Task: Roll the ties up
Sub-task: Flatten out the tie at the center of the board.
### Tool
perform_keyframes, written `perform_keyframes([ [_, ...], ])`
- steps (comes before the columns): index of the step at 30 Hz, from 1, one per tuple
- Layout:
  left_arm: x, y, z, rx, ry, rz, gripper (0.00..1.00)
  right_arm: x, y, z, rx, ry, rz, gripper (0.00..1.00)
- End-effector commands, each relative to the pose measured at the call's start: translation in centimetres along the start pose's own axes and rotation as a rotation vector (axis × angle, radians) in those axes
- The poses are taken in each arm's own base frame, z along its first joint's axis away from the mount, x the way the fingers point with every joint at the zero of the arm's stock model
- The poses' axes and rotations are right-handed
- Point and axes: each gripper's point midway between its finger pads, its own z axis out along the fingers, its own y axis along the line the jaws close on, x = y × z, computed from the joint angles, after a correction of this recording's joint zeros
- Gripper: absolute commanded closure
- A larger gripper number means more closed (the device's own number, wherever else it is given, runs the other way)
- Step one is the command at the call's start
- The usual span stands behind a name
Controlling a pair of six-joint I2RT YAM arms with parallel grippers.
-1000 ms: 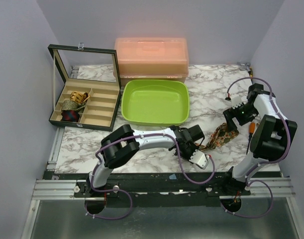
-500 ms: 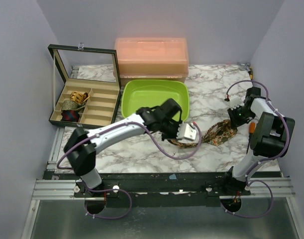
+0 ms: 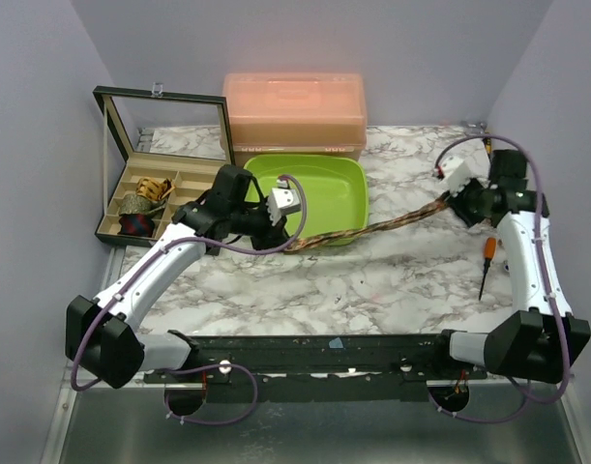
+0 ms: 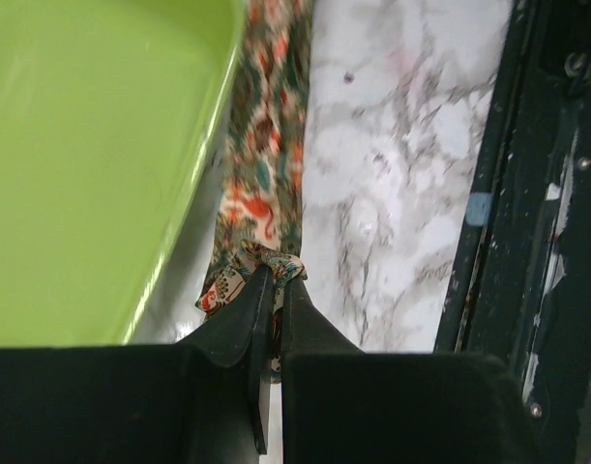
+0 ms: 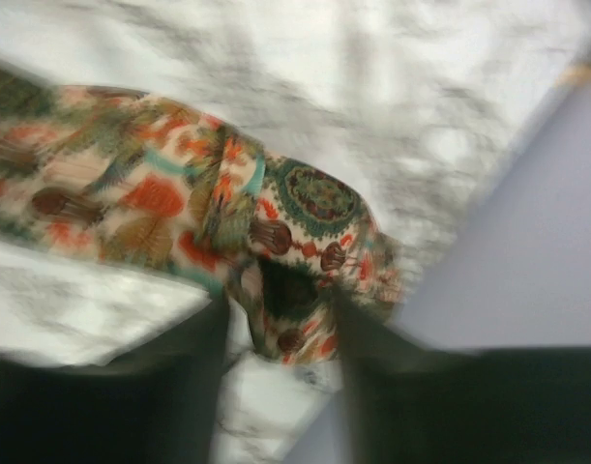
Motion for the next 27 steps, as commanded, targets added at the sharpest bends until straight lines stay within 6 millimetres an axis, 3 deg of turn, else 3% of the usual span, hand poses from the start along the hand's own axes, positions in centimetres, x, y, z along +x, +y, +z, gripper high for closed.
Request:
perform_keyframes([
  [1, 6.3, 0.1, -2.7, -0.005, 0.072, -0.08, 1.0, 3.0, 13.0, 1.9, -0.367, 0.127, -0.082, 0.25],
  [2, 7.7, 0.4, -3.2, -0.023, 0.085, -0.087, 1.0, 3.0, 14.7, 1.7, -0.408, 0.137, -0.102, 0.2],
  [4, 10.6, 0.5, -4.2, -0.042, 0.128, -0.084, 1.0, 4.0, 16.2, 0.9, -0.467, 0.169, -0.086, 0.18],
  [7, 14.2, 1.1, -5.5, -0.082, 0.178, -0.104, 0.96, 4.8, 16.8, 0.2, -0.526, 0.22, -0.072, 0.18],
  [10, 16.1, 1.9, -6.6, -0.123, 0.205, -0.136, 0.88, 4.4, 16.4, 0.8, -0.549, 0.242, -0.001, 0.19],
  [16, 17.2, 3.7, -8.4, -0.202, 0.206, -0.191, 0.82, 4.5, 12.1, 4.6, -0.466, 0.315, 0.171, 0.23],
  [22, 18.2, 5.7, -10.4, -0.317, 0.226, -0.216, 0.52, 6.9, 7.3, 8.9, -0.343, 0.409, 0.387, 0.29],
  [26, 16.9, 6.8, -11.7, -0.388, 0.183, -0.2, 0.36, 7.7, 5.5, 11.2, -0.285, 0.444, 0.465, 0.3],
  [27, 16.4, 7.0, -11.9, -0.399, 0.17, -0.193, 0.27, 7.8, 5.4, 11.7, -0.278, 0.445, 0.472, 0.29],
])
